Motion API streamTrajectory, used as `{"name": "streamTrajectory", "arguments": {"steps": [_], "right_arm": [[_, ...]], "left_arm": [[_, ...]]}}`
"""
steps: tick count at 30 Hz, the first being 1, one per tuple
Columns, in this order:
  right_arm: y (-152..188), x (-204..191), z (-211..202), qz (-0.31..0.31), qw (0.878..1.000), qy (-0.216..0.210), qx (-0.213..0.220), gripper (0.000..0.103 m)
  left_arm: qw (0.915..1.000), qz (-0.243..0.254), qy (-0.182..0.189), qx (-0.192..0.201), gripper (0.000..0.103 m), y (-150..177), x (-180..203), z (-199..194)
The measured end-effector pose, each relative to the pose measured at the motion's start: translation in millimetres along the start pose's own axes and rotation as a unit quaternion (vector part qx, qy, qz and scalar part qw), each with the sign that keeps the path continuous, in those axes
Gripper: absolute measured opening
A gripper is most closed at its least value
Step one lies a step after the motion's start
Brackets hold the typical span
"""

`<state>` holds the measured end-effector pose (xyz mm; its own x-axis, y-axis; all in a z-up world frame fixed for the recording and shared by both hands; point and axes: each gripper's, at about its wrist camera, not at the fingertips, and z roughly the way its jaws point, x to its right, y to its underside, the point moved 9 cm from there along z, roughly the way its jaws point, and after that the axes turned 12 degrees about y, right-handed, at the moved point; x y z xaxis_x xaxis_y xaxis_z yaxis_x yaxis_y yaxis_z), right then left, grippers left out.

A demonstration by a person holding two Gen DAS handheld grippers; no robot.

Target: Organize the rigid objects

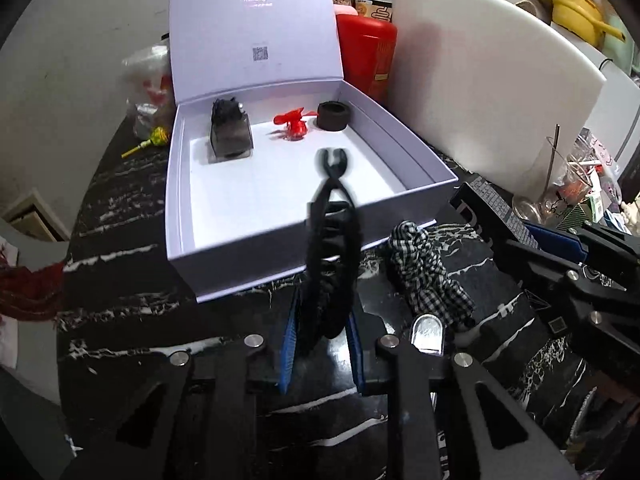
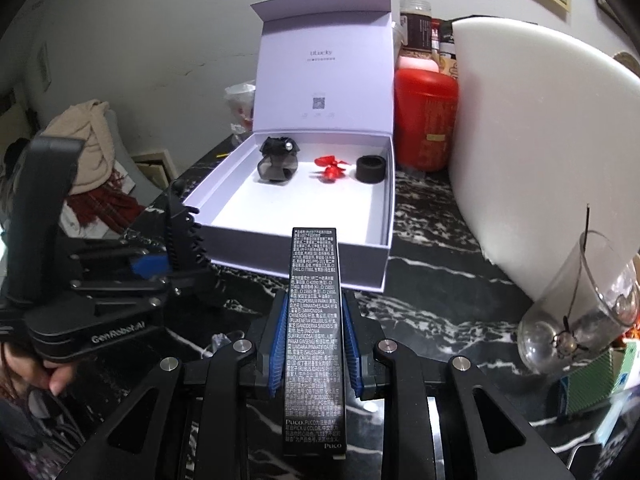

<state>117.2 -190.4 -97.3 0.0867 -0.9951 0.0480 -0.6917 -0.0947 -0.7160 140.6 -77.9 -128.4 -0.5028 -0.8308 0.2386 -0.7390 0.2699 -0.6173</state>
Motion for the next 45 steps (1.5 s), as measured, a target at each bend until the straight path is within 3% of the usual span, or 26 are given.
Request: {"name": "streamTrajectory", "arguments": {"steps": [5,9,10,19,30,45], "right_arm": [[5.4,2.1,3.3,0.003,1.0,0.003,-0.008,0.025],[7.9,4.8,4.0,0.007,1.0,0.005,-0.009,0.025],[8.3,6.2,3.9,0.008,1.0,0.006,-0.009,0.025],[0.9,9.5,3.0,0.005,1.0,0.008,-0.001,0.025],[-41.6,-0.3,5.0,-0.033,0.999,0.0,0.035,0.025],[-109.3,-9.4,30.9,-0.064,0.995,-0.009,0.077,0.025]], "left_arm": [[0.9992,-0.006,0.016,0.035,0.022,-4.2,-2.7,-1.7],[0.9991,-0.001,-0.009,0.04,0.022,-8.2,-8.6,2.6],[0.9992,0.0,-0.011,0.039,0.017,-8.7,-9.0,3.6],[0.9989,0.007,-0.005,0.047,0.017,-19.4,-1.4,-6.1],[0.9966,0.023,-0.022,0.076,0.017,-58.3,-2.5,-32.4],[0.9939,0.033,-0.034,0.099,0.017,-119.6,-25.6,-28.5]]}}
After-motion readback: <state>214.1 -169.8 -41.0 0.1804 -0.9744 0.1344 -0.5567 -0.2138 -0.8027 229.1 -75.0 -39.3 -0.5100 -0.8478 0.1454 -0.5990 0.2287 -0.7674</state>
